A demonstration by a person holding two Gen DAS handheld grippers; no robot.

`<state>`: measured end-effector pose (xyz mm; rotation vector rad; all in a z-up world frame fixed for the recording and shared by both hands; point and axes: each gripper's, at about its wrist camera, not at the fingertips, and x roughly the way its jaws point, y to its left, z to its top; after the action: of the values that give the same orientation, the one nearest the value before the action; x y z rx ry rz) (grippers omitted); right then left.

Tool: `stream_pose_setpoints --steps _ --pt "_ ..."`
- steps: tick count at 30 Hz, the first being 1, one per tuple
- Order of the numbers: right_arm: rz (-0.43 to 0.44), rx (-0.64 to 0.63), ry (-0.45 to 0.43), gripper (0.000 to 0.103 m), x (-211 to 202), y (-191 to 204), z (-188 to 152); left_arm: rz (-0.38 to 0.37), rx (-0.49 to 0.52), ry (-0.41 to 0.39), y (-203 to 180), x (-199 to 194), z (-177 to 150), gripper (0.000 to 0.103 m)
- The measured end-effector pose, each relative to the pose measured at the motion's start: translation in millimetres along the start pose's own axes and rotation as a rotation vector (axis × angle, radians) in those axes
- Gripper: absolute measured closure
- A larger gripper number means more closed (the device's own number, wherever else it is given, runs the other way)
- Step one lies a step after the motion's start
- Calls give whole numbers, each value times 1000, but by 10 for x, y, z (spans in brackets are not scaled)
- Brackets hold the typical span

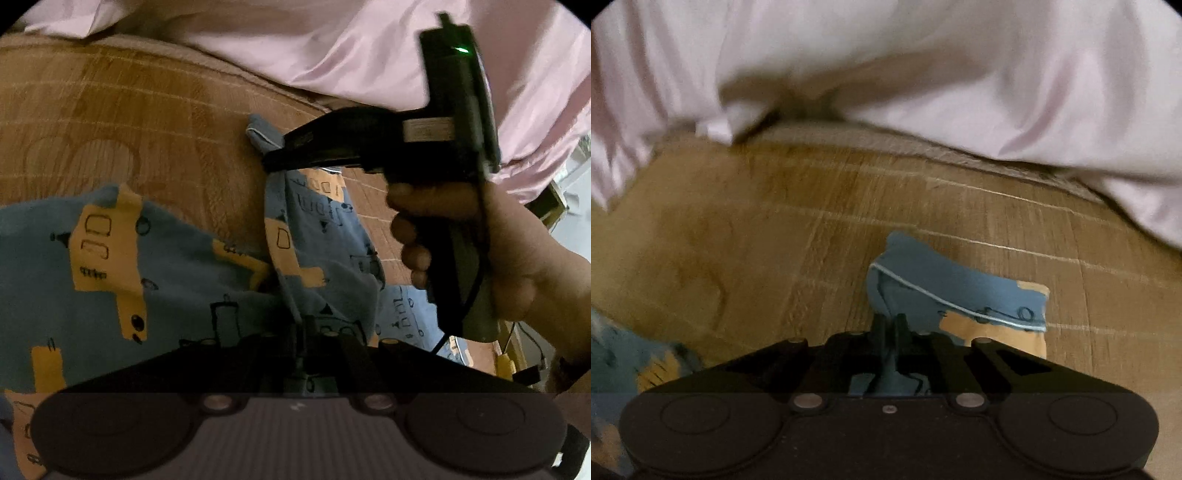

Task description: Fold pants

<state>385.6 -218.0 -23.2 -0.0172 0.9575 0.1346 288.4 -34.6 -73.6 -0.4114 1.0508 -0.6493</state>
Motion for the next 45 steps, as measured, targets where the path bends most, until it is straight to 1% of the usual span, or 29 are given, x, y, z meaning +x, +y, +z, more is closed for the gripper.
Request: stream_pose_setpoints --steps 2,4,6,8,10,13,15,18,19,22,25,28,29,31,33,35,38,41,42,43,45 --pt "42 51 -59 100 -208 -169 4 8 40 -9 -85 -37 6 101" --pt "60 90 -121 100 -477 -352 -15 12 82 -17 -193 -63 13 101" --pt "70 133 -183 100 -798 -550 -78 17 129 -26 -335 -118 6 102" --pt "60 163 -240 100 -1140 -726 -235 45 205 -51 -528 -182 -24 102" --pt "42 220 -287 100 -1470 -918 -515 67 282 -72 -739 -234 -77 102" --pt "-7 312 -304 100 -1819 -1139 -973 90 421 -83 -1049 -282 -239 102" --pt "-41 370 -311 99 -1986 -1244 -1328 108 526 -72 -1234 -265 -408 102" --pt "-70 513 -291 99 -2060 -1349 -1907 133 670 -27 -1458 -170 -654 102" --pt "-86 542 -285 98 -2049 -1364 -2063 145 719 -12 -1512 -123 -750 102" --pt "-128 603 -283 97 -2011 -1352 -2396 161 811 36 -1580 1 -997 102" --pt "-149 651 -311 97 -2030 -1363 -2638 160 842 79 -1546 85 -1120 102" --pt "-143 688 -312 97 -2002 -1417 -2755 165 840 94 -1511 134 -1140 102" --pt "-130 703 -306 94 -1981 -1440 -2776 168 837 98 -1495 139 -1137 102" --pt "-121 724 -302 85 -1953 -1475 -2818 175 837 101 -1489 133 -1146 102" --pt "-103 745 -316 76 -1959 -1505 -2856 183 836 98 -1522 132 -1155 101" --pt "-94 740 -332 62 -1984 -1535 -2871 186 833 96 -1533 138 -1158 101" --pt "-91 720 -359 54 -2005 -1596 -2864 190 826 100 -1545 135 -1143 101" --pt "-82 710 -373 52 -2002 -1675 -2845 187 810 103 -1530 130 -1121 101" --pt "-75 708 -373 52 -1983 -1704 -2832 186 804 104 -1526 134 -1112 101" --pt "-71 701 -370 55 -1957 -1730 -2807 185 799 105 -1521 137 -1106 101" --pt "-83 702 -352 81 -1914 -1753 -2737 182 794 102 -1517 133 -1097 101"
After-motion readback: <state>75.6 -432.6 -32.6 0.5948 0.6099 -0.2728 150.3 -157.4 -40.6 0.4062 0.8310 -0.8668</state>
